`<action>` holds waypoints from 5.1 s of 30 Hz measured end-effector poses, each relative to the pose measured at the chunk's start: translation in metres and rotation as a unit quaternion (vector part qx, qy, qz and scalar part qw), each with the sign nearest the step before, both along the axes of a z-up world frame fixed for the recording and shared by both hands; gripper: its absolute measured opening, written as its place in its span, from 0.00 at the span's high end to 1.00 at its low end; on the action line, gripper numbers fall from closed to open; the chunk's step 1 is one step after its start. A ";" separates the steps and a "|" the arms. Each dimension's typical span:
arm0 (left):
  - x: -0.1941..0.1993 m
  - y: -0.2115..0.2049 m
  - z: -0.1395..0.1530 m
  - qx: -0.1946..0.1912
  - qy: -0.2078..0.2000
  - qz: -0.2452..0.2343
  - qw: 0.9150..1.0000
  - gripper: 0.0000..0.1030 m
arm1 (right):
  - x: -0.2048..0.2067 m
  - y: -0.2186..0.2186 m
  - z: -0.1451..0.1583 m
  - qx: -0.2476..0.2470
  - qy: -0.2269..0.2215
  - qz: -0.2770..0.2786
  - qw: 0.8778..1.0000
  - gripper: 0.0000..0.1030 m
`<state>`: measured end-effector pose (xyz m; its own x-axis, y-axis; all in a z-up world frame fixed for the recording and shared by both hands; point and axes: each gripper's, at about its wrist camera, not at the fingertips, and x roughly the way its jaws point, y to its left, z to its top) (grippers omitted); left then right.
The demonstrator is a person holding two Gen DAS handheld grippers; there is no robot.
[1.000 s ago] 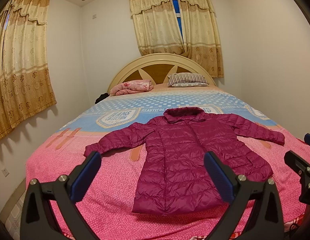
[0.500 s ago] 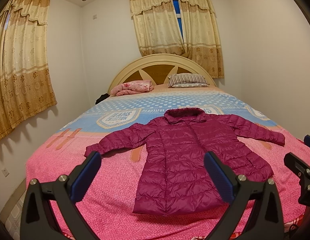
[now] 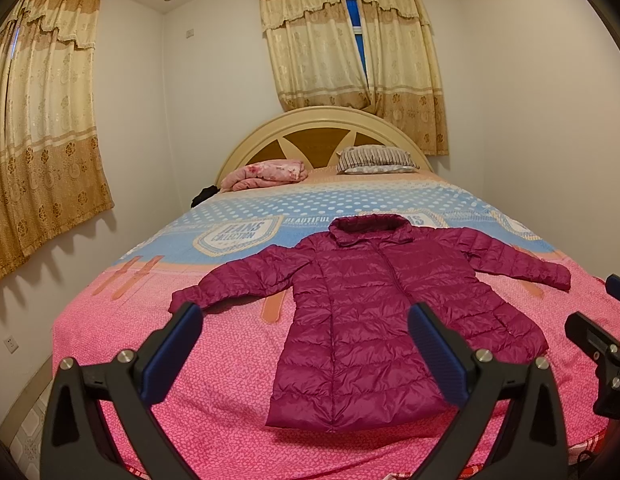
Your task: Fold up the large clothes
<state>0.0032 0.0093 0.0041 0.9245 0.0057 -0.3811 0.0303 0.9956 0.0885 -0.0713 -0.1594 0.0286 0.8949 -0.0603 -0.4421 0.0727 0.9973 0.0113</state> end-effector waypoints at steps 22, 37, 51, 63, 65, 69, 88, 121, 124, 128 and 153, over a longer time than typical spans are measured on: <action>0.063 -0.028 -0.043 -0.002 0.088 -0.037 0.995 0.00 | 0.054 -0.088 -0.059 0.078 0.050 -0.039 0.995 0.01; 0.154 -0.090 -0.088 0.046 0.141 -0.075 0.986 0.00 | 0.110 -0.346 -0.134 0.245 0.123 -0.272 0.922 0.25; 0.187 -0.099 -0.118 0.040 0.174 -0.092 0.980 0.00 | 0.177 -0.419 -0.169 0.260 0.158 -0.277 0.911 0.78; 0.193 -0.061 -0.110 0.004 0.156 -0.071 0.985 0.00 | 0.219 -0.362 -0.042 0.061 0.071 -0.223 0.970 0.87; 0.194 -0.053 -0.111 0.000 0.156 -0.065 0.986 0.00 | 0.228 -0.336 -0.020 0.029 0.054 -0.198 0.978 0.88; 0.197 -0.039 -0.110 -0.010 0.156 -0.054 0.986 0.00 | 0.244 -0.277 0.015 -0.026 0.028 -0.135 0.990 0.88; 0.205 0.019 -0.107 -0.040 0.151 -0.001 0.988 0.00 | 0.312 -0.055 -0.028 -0.152 0.070 0.115 0.979 0.88; 0.271 -0.013 -0.067 0.003 0.113 0.010 0.994 0.00 | 0.318 -0.019 -0.138 0.044 0.186 0.226 0.955 0.25; 0.289 -0.036 -0.068 0.004 0.115 -0.005 0.993 0.00 | 0.308 -0.037 -0.128 0.039 0.177 0.211 0.960 0.27; 0.316 -0.070 -0.084 0.019 0.118 -0.012 0.993 0.00 | 0.311 -0.079 -0.120 0.027 0.177 0.147 0.973 0.53; 0.380 -0.111 -0.184 0.036 0.256 -0.029 0.966 0.00 | 0.451 -0.221 -0.195 0.134 0.220 -0.033 0.966 0.66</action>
<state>0.3833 -0.1013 -0.1802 0.6152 0.0033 -0.7884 0.1431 0.9829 0.1158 0.3795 -0.3803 -0.1665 0.6156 0.0579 -0.7859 0.1930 0.9559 0.2216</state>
